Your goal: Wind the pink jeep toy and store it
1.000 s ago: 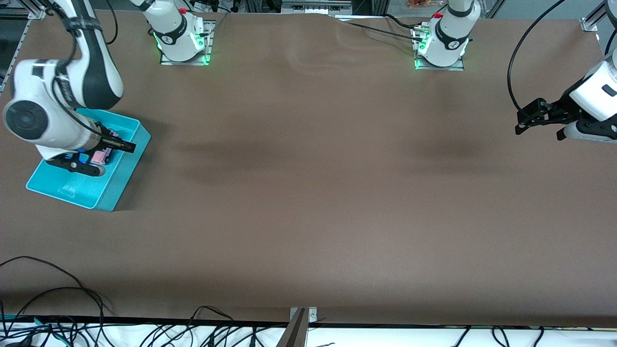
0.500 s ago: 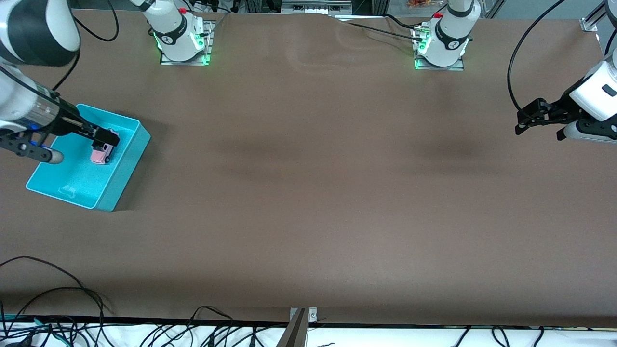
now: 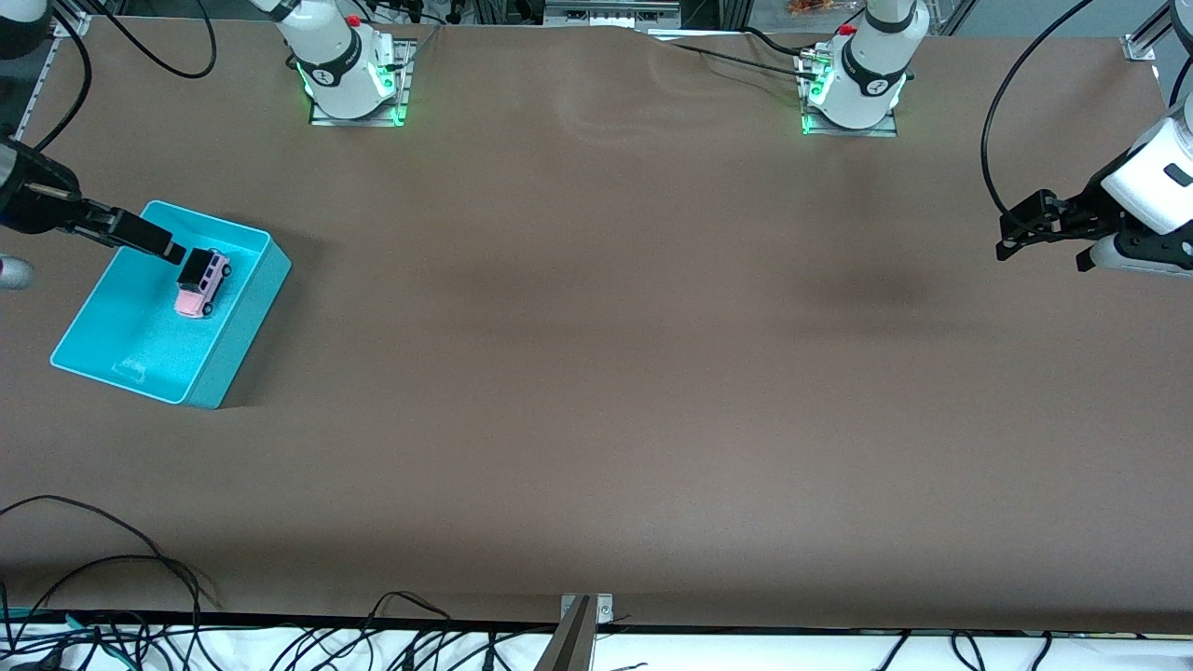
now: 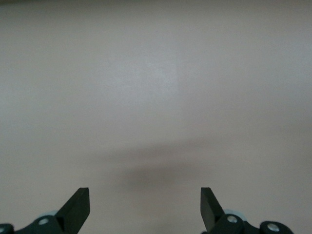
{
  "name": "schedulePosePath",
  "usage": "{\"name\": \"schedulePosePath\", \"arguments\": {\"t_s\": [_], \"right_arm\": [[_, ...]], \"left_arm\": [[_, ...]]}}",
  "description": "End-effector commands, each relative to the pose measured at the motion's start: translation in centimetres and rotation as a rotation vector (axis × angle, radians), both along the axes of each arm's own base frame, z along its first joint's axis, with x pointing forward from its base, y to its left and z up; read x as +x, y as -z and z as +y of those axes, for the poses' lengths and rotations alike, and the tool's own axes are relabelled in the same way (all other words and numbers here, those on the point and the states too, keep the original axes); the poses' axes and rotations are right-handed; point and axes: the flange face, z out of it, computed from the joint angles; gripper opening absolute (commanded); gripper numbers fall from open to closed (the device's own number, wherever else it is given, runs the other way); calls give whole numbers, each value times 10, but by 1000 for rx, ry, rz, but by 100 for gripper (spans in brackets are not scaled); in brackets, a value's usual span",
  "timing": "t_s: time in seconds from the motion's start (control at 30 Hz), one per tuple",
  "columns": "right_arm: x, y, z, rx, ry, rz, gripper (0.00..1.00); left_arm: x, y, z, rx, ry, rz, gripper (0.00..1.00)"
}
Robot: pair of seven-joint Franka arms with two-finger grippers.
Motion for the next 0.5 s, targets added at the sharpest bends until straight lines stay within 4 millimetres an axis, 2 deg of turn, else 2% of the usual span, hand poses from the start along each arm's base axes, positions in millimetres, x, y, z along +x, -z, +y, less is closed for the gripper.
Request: {"name": "schedulePosePath", "arguments": {"t_s": [0.0, 0.3, 0.47], "right_arm": [[-2, -11, 2, 22, -44, -5, 100], [-3, -10, 18, -68, -136, -5, 100], [-4, -9, 18, -78, -138, -3, 100]], "left_arm": [[2, -6, 3, 9, -16, 5, 100], [2, -6, 3, 9, -16, 5, 100], [2, -6, 3, 9, -16, 5, 100]]}}
